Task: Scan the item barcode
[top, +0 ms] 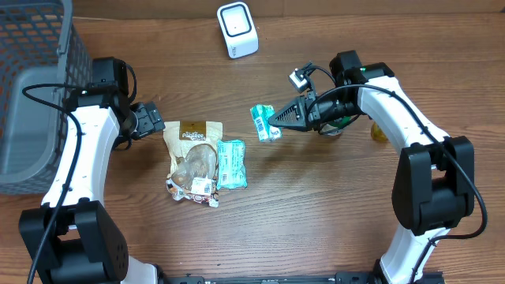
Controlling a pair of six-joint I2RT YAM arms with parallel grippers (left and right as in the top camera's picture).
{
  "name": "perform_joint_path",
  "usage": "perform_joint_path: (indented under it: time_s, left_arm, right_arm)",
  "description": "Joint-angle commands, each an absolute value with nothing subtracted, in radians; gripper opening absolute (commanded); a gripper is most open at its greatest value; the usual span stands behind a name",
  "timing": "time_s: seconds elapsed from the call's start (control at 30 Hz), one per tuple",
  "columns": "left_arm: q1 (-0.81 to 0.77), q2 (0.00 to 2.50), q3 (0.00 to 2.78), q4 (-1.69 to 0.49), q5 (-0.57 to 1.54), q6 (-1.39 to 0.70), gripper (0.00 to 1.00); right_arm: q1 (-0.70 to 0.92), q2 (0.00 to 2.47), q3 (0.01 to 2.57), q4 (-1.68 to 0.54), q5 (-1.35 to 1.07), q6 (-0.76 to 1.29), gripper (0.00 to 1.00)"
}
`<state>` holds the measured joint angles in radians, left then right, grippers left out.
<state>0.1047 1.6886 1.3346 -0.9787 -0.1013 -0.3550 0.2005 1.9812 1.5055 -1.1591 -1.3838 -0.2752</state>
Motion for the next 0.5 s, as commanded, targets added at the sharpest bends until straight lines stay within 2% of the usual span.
perform_joint_path:
  time_s: [0.0,0.47]
  left_arm:
    - [0.102,1.666,1.339,-0.979,-0.1,-0.333,1.0]
    - [0.102,1.666,1.339,-0.979,-0.1,-0.333,1.0]
  right_arm:
    - [0.188,1.957,1.523,-1.215,-1.56,-0.472,0.04]
    - [0.18,1.957,1.523,-1.245,-1.555,-0.48,0.04]
